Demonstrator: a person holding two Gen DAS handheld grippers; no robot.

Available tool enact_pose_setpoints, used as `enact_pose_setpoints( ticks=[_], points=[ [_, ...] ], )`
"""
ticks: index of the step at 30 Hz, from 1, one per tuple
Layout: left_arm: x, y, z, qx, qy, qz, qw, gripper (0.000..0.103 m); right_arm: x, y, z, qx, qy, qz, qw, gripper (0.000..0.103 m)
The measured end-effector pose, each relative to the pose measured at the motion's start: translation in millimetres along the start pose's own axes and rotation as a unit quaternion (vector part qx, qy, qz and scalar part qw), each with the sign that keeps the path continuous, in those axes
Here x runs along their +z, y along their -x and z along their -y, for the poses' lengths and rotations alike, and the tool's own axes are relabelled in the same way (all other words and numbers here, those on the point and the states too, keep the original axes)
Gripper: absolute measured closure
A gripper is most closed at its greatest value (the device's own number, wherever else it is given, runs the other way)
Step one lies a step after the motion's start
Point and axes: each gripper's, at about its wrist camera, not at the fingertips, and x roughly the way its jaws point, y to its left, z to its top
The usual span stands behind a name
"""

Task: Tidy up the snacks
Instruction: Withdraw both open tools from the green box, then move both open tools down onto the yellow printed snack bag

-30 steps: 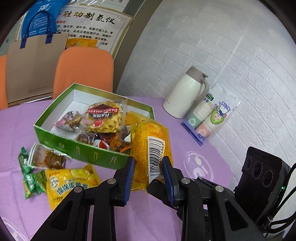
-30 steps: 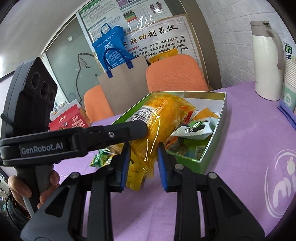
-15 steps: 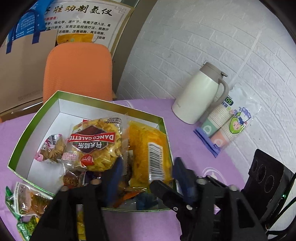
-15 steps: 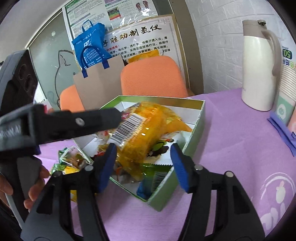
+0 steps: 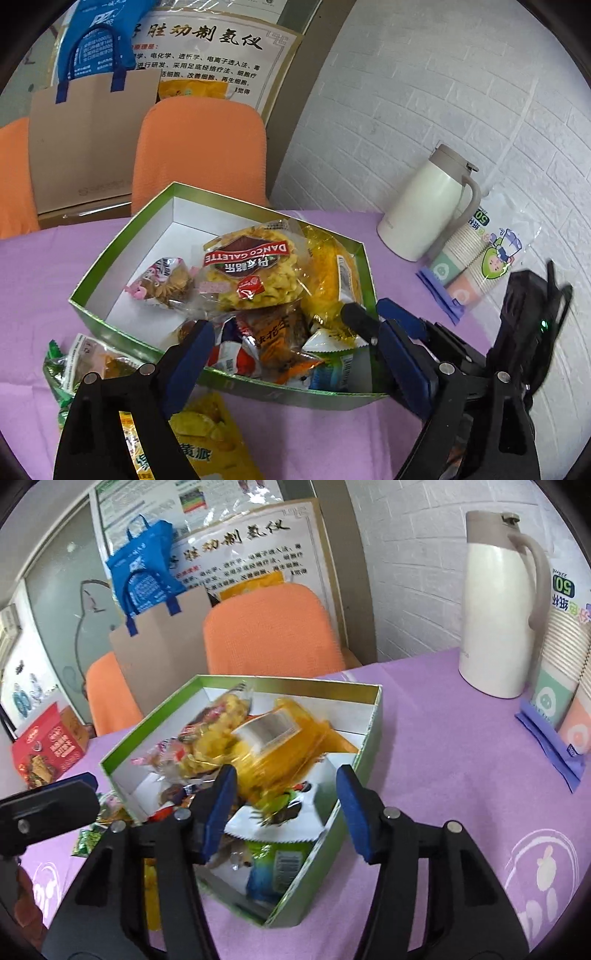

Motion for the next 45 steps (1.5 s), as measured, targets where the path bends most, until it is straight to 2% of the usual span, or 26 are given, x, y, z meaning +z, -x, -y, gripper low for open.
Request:
enact_pose_setpoints(
  ticks=[3, 5, 7, 9, 18, 23, 27, 31, 41, 45],
  points=[
    [-7.0, 14.6, -7.0, 0.003, 0.004, 0.006, 1.0000, 0.011, -13.2, 25.6, -10.2, 0.018, 0.015, 0.026, 0.999, 0.031],
    [-13.3, 25.8, -11.4, 0.008, 0.003, 0.014, 0.9999, 0.011, -23.7, 40.8, -14.9, 0.020, 0.021, 0.034, 0.999, 0.028],
    [-21.9, 37.1, -15.7, 0.019, 0.007, 0.020, 0.9996, 0.011, -33.8, 54.2, -18.8, 0.032, 0.015, 0.036, 0.999, 0.020],
    [-33.1, 47.9, -21.2, 0.027, 0.013, 0.020, 0.9994, 0.009, -45.6, 64.5, -24.0, 0.051, 0.004, 0.028, 0.998, 0.017],
    [-103.9, 79.3, -54.1, 0.045, 0.074, -0.010, 0.9962, 0.007, -103.7, 75.7, -56.3, 0.098, 0.004, -0.038, 0.994, 0.017],
    [-144.0, 94.1, -80.6, 0.058, 0.124, -0.019, 0.9904, 0.007, -127.0, 68.0, -65.3, 0.111, -0.005, -0.081, 0.990, 0.017],
    [-166.9, 106.0, -102.1, 0.056, 0.167, -0.020, 0.9842, 0.007, -132.2, 66.7, -75.8, 0.115, 0.001, -0.090, 0.989, 0.017],
    [-169.6, 114.5, -112.1, 0.059, 0.174, -0.014, 0.9829, 0.007, -134.3, 65.3, -85.3, 0.112, 0.012, -0.090, 0.989, 0.017],
    [-137.7, 104.4, -108.0, 0.027, 0.138, -0.012, 0.9900, 0.007, -125.3, 46.3, -91.0, 0.110, 0.014, -0.105, 0.988, 0.021],
    [-125.4, 90.0, -107.7, 0.025, 0.123, -0.027, 0.9917, 0.016, -115.0, 33.4, -91.1, 0.112, 0.010, -0.108, 0.988, 0.023]
  ],
)
